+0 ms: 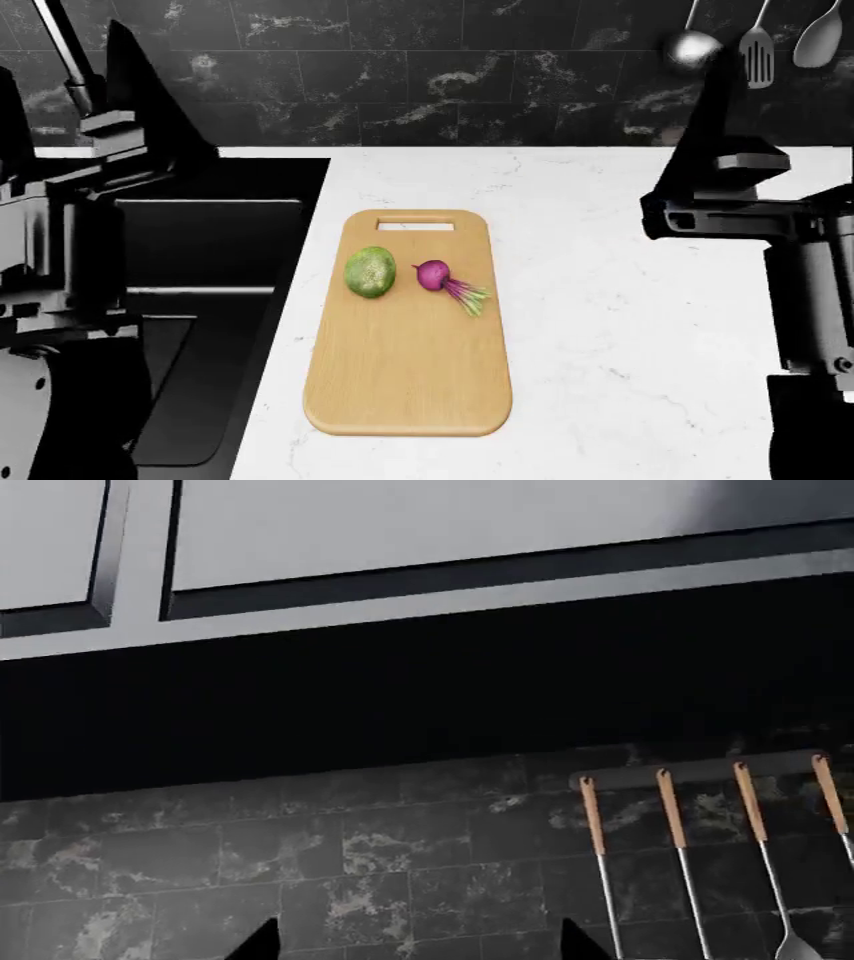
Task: Pick the vegetables from the sink and place them on the cutting board.
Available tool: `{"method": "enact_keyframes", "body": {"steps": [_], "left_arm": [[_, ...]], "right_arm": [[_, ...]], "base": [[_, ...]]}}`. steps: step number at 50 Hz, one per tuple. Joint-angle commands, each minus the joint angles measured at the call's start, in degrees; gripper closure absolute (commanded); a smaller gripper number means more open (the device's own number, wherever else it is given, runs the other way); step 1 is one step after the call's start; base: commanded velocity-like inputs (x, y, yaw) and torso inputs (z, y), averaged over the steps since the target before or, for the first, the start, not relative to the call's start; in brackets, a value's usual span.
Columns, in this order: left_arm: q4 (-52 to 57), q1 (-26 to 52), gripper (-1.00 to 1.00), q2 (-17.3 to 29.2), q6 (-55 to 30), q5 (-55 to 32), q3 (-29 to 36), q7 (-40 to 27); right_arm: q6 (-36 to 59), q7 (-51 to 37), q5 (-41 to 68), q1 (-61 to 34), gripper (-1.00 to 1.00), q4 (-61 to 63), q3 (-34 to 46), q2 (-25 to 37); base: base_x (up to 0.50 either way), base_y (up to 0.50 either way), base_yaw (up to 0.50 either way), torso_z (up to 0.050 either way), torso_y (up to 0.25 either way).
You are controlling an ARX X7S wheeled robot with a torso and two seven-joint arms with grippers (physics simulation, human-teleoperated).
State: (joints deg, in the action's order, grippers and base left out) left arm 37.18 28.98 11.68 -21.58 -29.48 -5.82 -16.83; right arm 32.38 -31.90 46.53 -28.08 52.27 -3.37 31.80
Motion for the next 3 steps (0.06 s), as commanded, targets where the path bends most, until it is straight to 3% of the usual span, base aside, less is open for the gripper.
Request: {"method": "enact_keyframes", "body": {"steps": [1, 3], "left_arm": [[3.77, -2.12, -1.00, -2.08, 8.45, 5.63, -3.01, -3.20], [4.51, -2.40, -1.00, -2.01, 9.00, 6.22, -3.20, -3.60]], "right_arm": [[-6.71, -1.06, -0.66, 4.45, -1.00, 4.40, -6.67, -0.56], [-7.48, -1.41, -0.36, 5.04, -1.00, 4.96, -7.70, -0.58]], "base": [[0.00, 0.00, 0.00, 0.000, 0.000], [0.00, 0.00, 0.00, 0.000, 0.000]]}}
